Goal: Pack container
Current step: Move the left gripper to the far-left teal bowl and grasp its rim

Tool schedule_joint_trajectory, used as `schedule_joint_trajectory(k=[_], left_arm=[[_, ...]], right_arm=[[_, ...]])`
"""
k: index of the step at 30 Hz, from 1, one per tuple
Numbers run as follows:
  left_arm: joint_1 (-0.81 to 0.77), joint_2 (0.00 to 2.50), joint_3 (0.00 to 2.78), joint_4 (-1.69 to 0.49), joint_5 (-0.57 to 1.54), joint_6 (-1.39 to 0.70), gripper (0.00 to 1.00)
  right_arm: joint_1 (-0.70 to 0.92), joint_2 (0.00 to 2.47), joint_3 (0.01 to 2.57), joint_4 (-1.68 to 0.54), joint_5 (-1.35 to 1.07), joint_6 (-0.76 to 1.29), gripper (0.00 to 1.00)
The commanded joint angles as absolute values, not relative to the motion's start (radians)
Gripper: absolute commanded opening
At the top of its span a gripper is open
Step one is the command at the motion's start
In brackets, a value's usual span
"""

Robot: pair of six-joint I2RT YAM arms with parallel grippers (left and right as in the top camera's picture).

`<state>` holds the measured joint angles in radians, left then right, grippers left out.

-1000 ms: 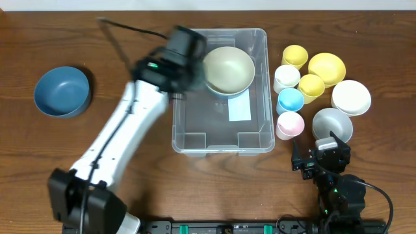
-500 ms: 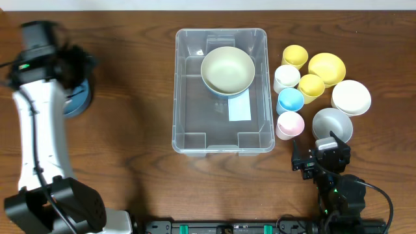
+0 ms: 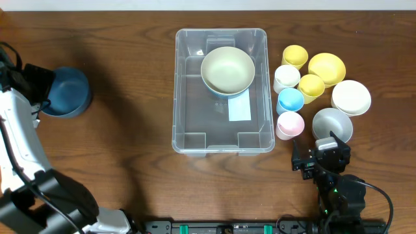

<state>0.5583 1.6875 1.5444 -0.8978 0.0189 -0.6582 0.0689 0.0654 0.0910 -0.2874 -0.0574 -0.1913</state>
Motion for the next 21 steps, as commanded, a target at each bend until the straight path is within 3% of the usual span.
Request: schedule_joint_trajectory(k=[1,21], left_arm=[[0.567,1.746,1.541,-0.904,0.011,-0.667,0.98],[0.6,1.989,1.541,-0.799,0.015,-0.622,0.98]], right_arm=[[0.065,0.066,0.089,-0.289,-0.068,-0.18,0.99],[0.065,0.066,0.089,-0.289,-0.068,-0.18,0.99]])
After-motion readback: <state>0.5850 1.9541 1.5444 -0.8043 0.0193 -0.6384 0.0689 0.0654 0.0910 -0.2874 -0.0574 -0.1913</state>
